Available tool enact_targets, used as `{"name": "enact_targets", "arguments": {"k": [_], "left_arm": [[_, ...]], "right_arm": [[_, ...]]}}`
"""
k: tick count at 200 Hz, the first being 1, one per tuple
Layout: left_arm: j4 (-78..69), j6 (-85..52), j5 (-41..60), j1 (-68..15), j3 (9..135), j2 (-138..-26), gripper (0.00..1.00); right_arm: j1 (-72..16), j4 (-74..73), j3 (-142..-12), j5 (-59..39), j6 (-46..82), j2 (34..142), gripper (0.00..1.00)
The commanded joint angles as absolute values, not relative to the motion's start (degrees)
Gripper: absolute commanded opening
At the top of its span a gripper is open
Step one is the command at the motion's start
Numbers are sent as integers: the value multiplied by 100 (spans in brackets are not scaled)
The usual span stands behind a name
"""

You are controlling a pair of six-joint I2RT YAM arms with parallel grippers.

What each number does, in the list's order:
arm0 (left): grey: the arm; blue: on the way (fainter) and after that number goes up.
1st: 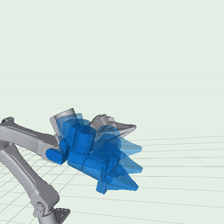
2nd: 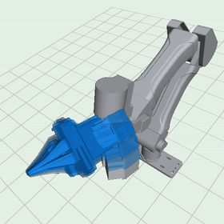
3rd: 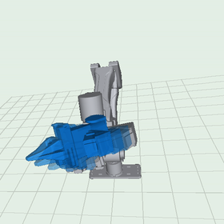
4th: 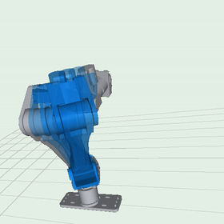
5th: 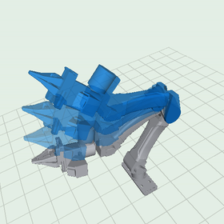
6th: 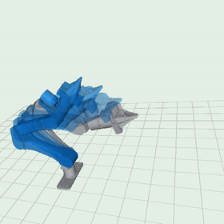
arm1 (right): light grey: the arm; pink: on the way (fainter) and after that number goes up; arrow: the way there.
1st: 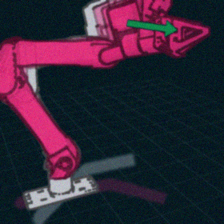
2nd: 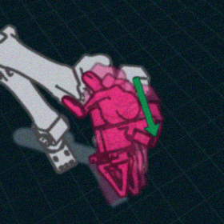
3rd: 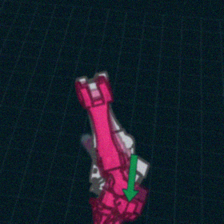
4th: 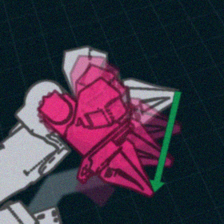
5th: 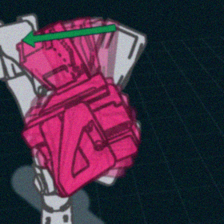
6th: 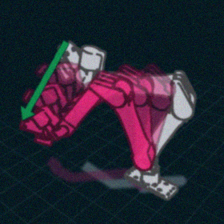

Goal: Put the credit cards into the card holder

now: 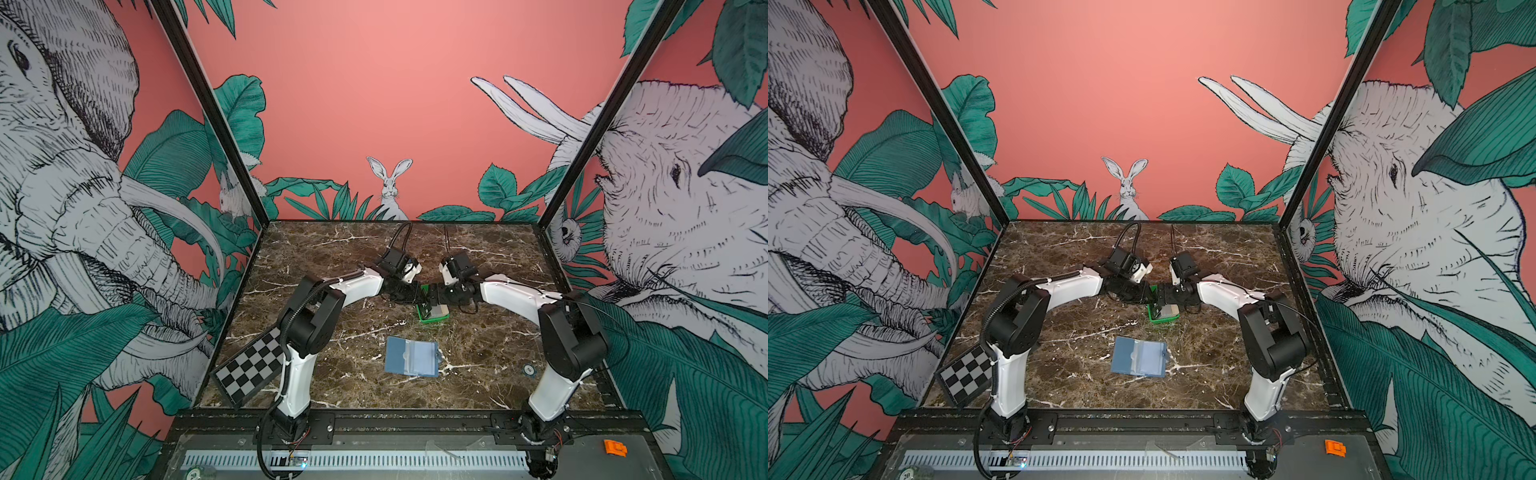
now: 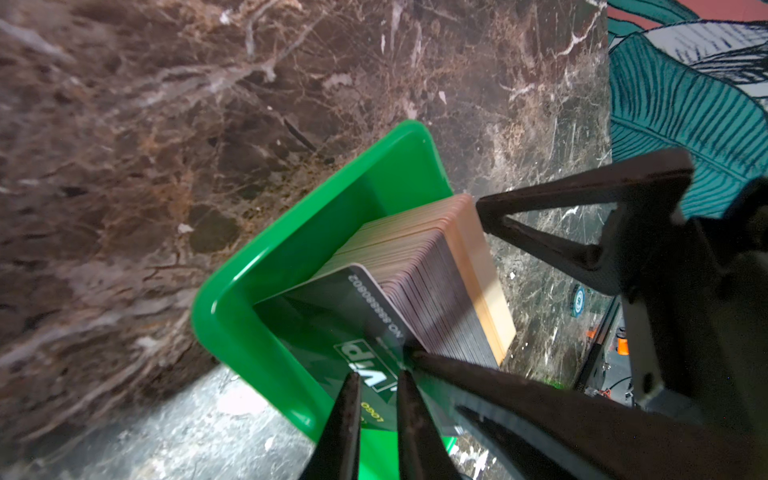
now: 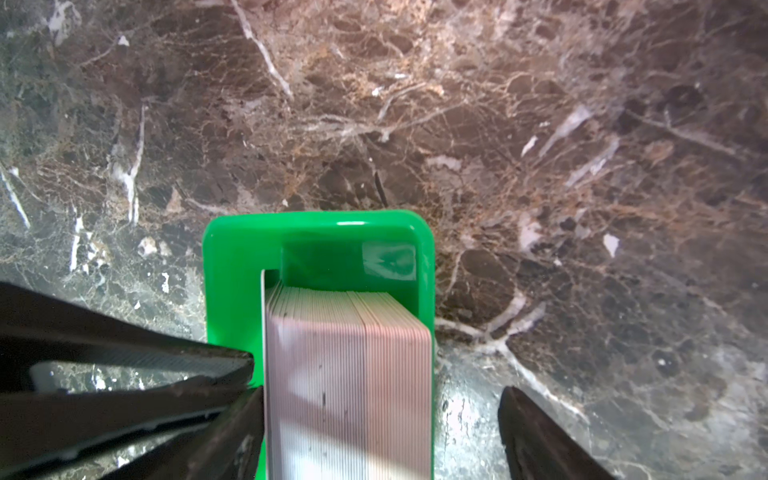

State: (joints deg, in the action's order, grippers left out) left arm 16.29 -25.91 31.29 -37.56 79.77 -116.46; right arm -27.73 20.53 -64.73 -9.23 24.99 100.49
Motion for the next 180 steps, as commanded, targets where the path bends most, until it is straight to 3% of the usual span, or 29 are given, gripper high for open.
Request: {"name": "enact_targets", "arguments": {"k": [1,63,77,109,134,180], "left_arm": [[1805,-2573,3118,-3806,8077,-11750,20],[1813,-2584,3120,-3850,8095,-11848,20],[1826,-2584,3111,-3857,8104,-11848,20],[1820,-2583,3111,-3860,8104,-11848,20],[1832,-2575,3111,-3858,8104,-11831,20],[1838,-2558,3089,-3859,8104,-11817,20]], "right_arm": [[-2751,2177,-6396,-872,2438,9814,85],[-2769,2187,-6249,-1214,2793,9245,82],[-2777,2166,-6221,-1369,2977,9214,75],[-2885,2079,-6220,-1656,3236,9219,43],[-2992,2151,-6294,-1639,3252,9323,25],[-3053,2095,-6342,-1675,3255,9570,17]]}}
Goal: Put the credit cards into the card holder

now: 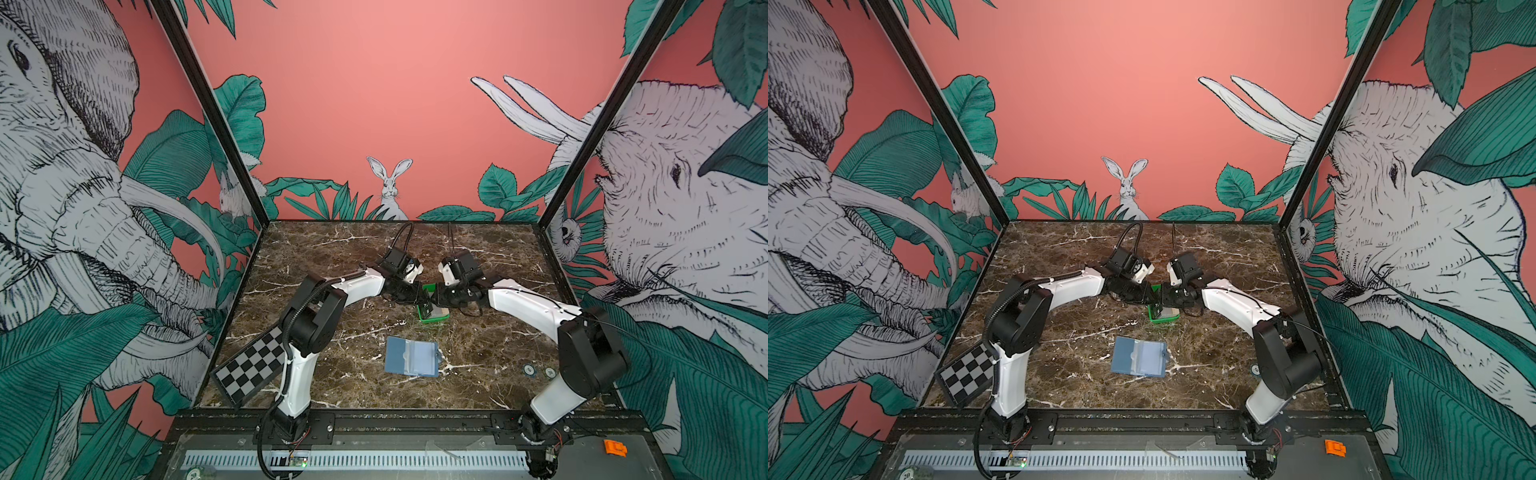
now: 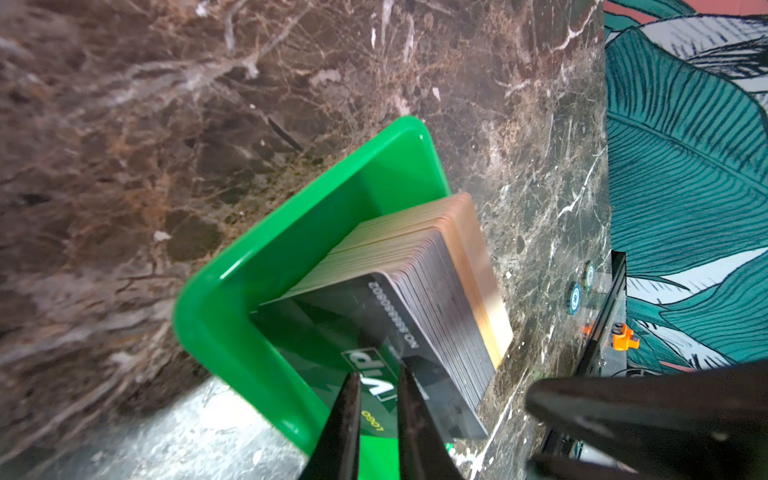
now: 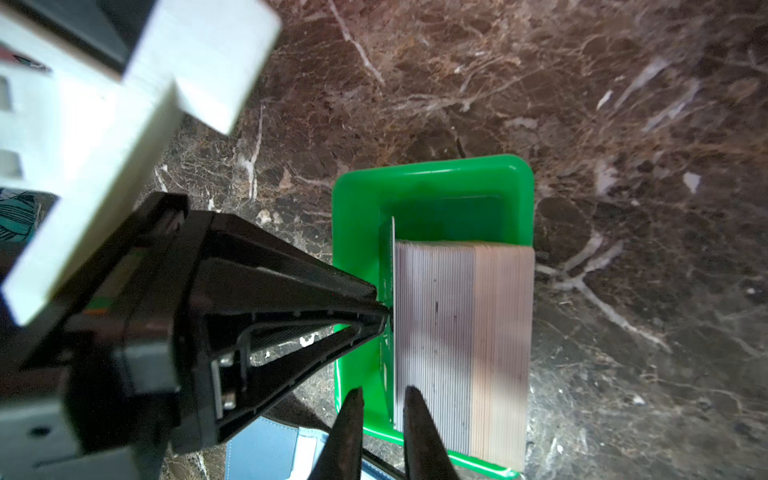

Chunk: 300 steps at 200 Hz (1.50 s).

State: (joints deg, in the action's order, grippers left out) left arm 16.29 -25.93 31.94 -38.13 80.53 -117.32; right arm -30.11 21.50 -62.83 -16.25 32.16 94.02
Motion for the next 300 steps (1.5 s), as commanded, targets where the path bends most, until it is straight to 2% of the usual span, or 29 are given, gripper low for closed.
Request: {"name": "enact_targets", "arguments": {"k": [1,95,127,150,208,300], "left_arm": [[1837,-2562,3092,-3863,8104,-11815,20],[1844,-2569,3084,-3885,8105,-11804,19],[1851,-2559,3083,-3885,8110,-11765,20],[1872,-2533,3016,-3886,8104,-11624,20],[2217,-2208,2682,-3898,8020,-10636,29],[928,-3400,2472,-3946,5697,-8123,32]], "right_arm": [[-3051,2094,-6340,-1677,3254,9579,17],[-3102,1998,-6363,-1713,3278,9826,11],[-3121,1988,-6335,-1661,3320,9814,2],[-3120,1952,-6277,-1600,3378,9681,0],[-3128,1958,-6180,-1733,3426,9220,0],[-3136,1568,-5221,-1521,3610,7619,0]]}}
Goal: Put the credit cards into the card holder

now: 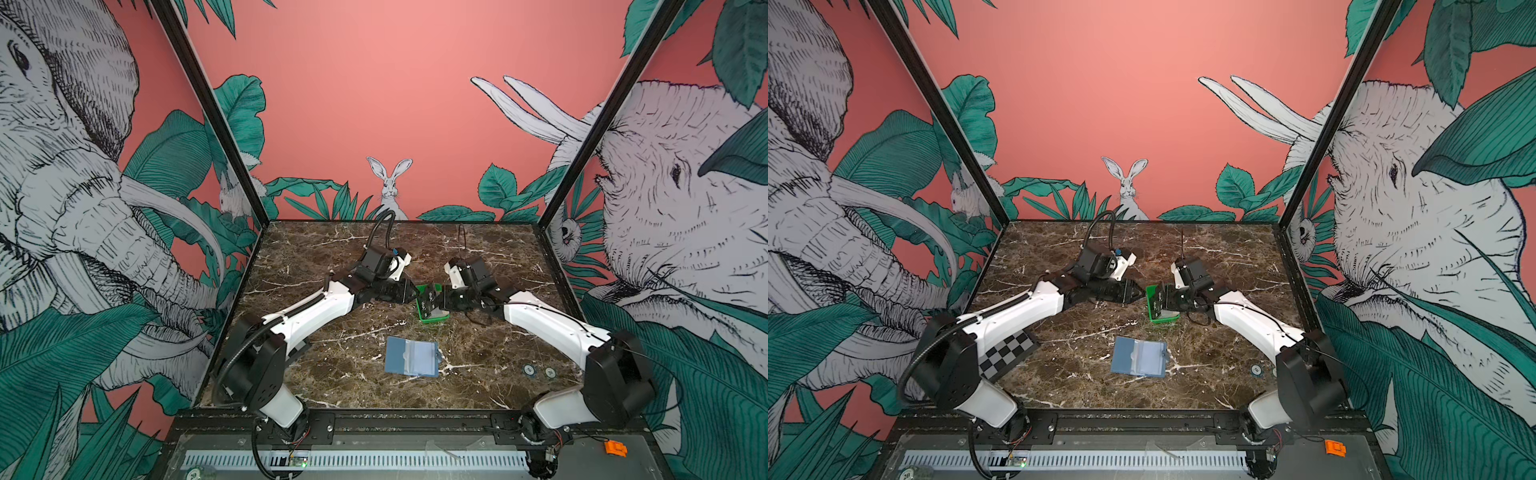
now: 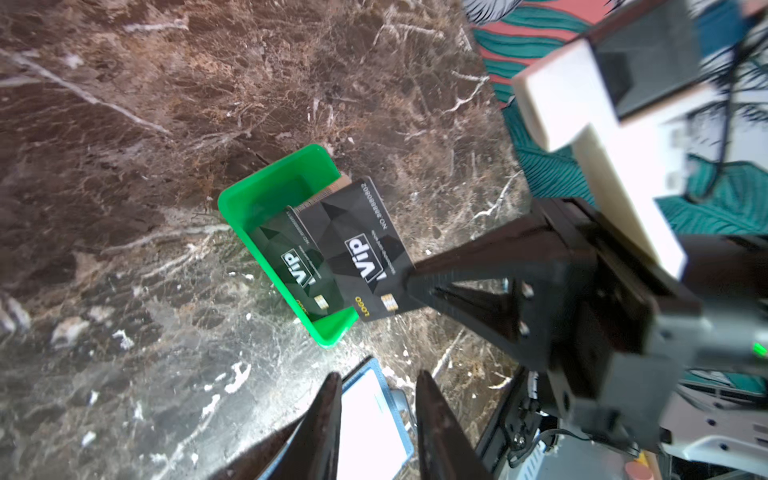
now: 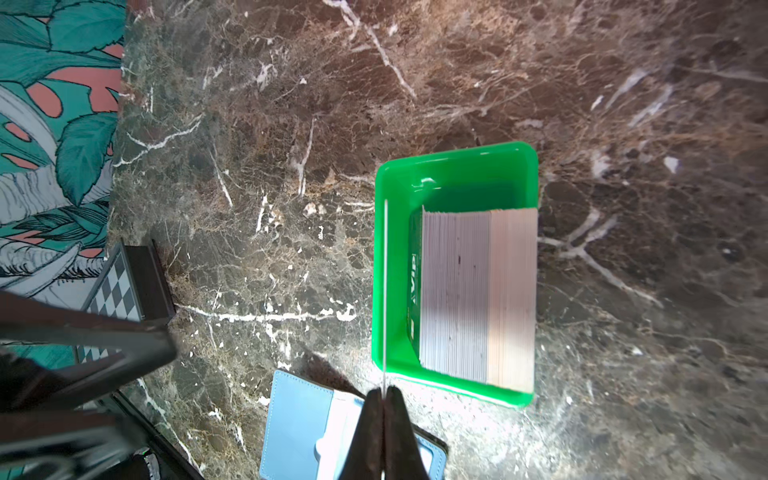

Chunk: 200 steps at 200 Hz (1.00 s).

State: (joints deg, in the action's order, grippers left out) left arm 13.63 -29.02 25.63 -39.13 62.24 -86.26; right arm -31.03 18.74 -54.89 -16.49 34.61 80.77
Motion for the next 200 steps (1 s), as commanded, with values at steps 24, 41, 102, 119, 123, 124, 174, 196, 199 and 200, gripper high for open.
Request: {"name": "enact_targets", "arguments": {"k": [24,41,102,119,123,124,174,196,199,200], "left_arm": [[457,-3913,2496,-3953,5069,-7605,33],[-11,-4280,2522,-3949,4607,-7292,34],[-1501,-4790,2987,-3947,3246,-6387,32],[-1908,-4911,3080,-3948,2949,-6196,32],[-1973,-4929,3120,-3946,2897,-6163,32],[-2001,-4939,3129,-3951,2886,-6149,32],[-3324,-5473,3634,-3954,2337,-5955,32],[-3631,-5594,3767,-3981,2306,-5962,32],[-3666,-5602,3786,-3977,2309,-5969,32],[-3688,-5605,3791,-3975,2310,-5973,32]], "right_arm": [[-3138,1270,-4777,-1581,3702,7112,0],[-3147,1032,-4465,-1697,3772,6798,0],[-3269,321,-3521,-2088,4401,5744,0],[-3303,154,-3350,-2201,4586,5500,0],[-3313,118,-3314,-2220,4634,5444,0],[-3313,107,-3300,-2226,4646,5438,0],[-3362,-558,-2812,-2440,5266,4740,0],[-3375,-1031,-2577,-2567,5644,4593,0],[-3375,-1089,-2552,-2597,5682,4589,0],[-3375,-1103,-2546,-2608,5693,4584,0]]}}
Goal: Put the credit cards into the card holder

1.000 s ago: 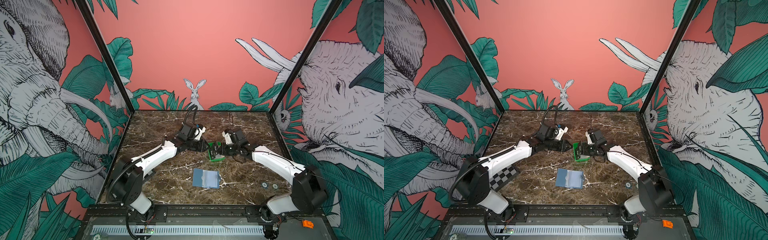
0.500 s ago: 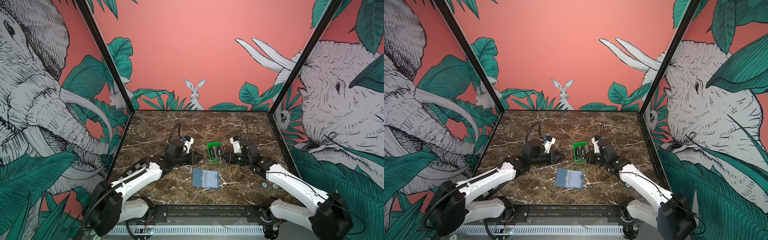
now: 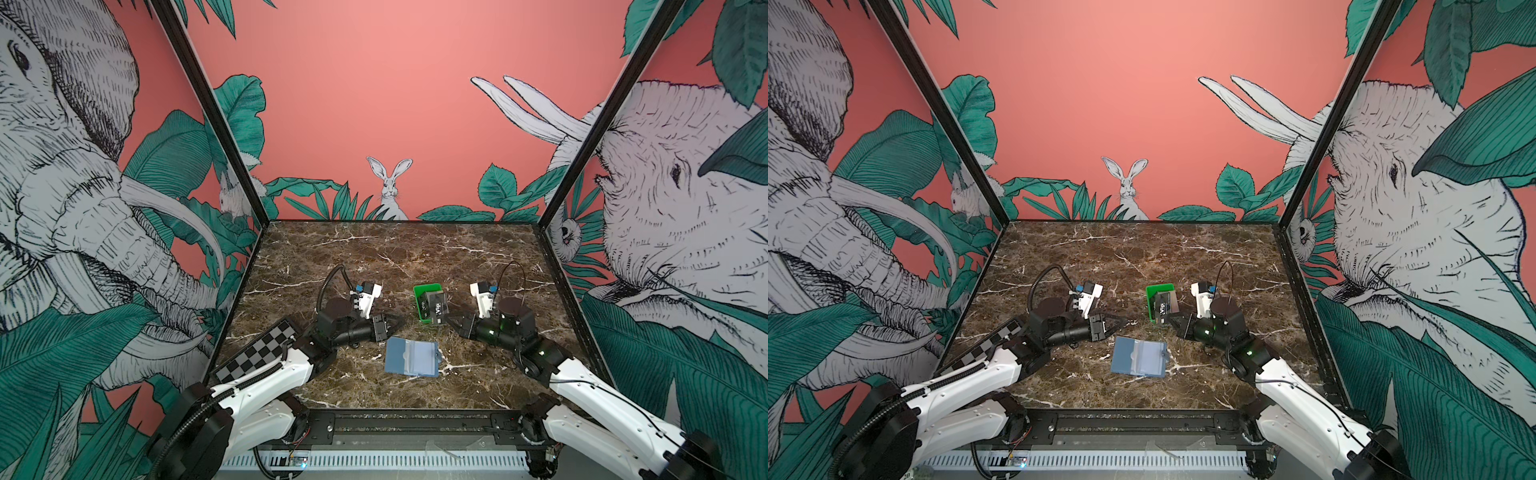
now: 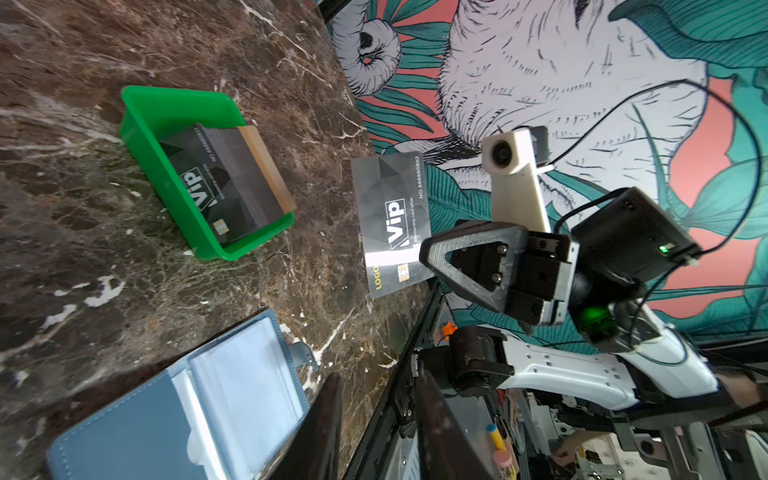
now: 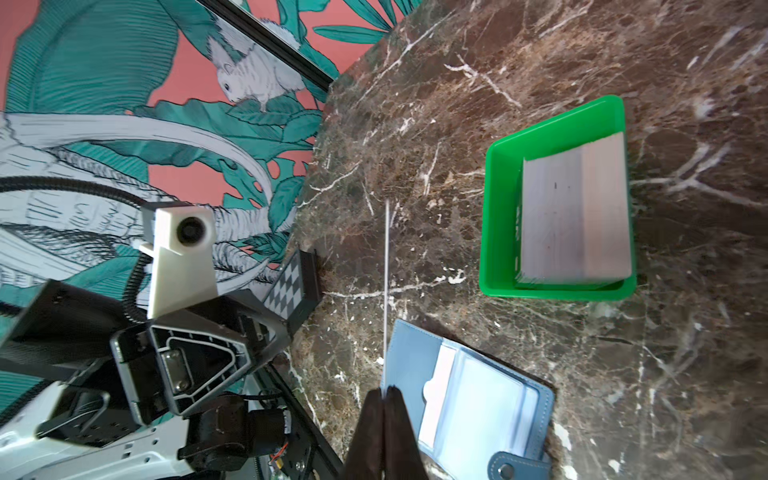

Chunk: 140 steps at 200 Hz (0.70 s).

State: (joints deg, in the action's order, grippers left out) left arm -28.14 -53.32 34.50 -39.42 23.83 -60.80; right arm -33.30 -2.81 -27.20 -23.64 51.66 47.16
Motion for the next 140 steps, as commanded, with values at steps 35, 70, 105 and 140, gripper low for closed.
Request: {"name": "enact_targets", "arguments": {"k": [35,70,105,140], "left_arm": [[-4025,-5725,3911,-4171,2385,-6111,32],[-4113,-5825,3902,-4280,2473,-6330,32],[-4262,-5963,3835,-4272,2526,-6530,32],[-4927,-6314,3920,-4279,2596,-6845,32]], "right_arm": [[-3393,-1692,-2374,-2857,6076,4500,0],[-3410,-2150,-2278,-3090,6442,4509,0],[-3424,-2377,-2276,-3414,6699,4521,0],[-3448,-2557,-2310,-3758,6882,4588,0]]}}
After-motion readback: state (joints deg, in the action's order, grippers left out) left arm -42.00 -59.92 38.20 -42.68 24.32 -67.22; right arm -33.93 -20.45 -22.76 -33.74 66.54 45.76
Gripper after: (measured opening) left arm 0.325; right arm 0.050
